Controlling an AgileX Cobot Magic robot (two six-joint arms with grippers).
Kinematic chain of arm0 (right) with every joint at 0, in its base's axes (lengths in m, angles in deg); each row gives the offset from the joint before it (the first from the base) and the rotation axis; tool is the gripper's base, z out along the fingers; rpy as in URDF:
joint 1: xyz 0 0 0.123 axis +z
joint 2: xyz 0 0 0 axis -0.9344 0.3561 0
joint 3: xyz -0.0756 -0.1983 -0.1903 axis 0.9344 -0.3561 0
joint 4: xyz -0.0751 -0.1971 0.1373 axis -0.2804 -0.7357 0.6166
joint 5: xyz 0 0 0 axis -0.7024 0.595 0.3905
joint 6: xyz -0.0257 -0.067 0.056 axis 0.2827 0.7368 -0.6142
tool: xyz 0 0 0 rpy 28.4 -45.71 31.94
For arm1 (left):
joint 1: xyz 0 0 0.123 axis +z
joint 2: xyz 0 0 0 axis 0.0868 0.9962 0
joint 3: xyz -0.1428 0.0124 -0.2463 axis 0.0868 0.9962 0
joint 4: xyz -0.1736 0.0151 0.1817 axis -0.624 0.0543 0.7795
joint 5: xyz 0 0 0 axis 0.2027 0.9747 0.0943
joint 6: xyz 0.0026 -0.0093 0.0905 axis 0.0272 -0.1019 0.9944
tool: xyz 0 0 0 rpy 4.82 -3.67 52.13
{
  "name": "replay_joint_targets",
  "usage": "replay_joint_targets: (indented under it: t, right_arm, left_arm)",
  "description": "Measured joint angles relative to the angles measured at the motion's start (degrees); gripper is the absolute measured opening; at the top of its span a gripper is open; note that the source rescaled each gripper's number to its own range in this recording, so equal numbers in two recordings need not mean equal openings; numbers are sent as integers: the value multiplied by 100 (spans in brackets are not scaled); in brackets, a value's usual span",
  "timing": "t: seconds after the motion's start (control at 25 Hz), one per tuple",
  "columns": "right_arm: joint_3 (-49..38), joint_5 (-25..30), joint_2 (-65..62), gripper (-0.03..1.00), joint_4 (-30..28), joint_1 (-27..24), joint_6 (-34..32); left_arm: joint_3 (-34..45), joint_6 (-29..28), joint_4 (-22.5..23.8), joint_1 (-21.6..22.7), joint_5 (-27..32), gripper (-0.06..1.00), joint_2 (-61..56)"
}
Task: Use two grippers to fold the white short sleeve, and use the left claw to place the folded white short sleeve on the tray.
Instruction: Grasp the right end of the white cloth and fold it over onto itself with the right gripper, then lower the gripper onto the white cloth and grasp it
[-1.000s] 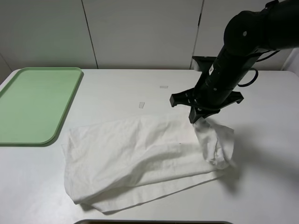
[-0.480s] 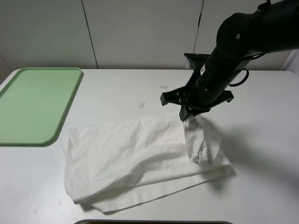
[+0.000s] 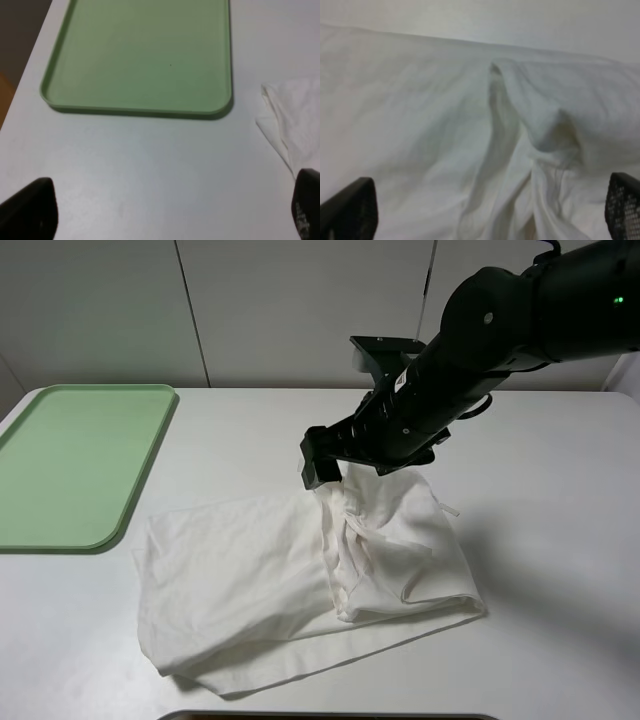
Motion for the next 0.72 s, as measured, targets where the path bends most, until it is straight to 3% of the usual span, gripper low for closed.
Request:
replay_joint_targets:
  t: [0.48, 0.72]
  right_arm:
    - [-86, 1, 0, 100, -4, 93, 835]
    - [-697, 156, 0, 100, -196, -297, 847]
  left_arm:
    - [0, 0, 0, 0, -4, 92, 0]
    - [0, 0, 0, 0, -4, 92, 0]
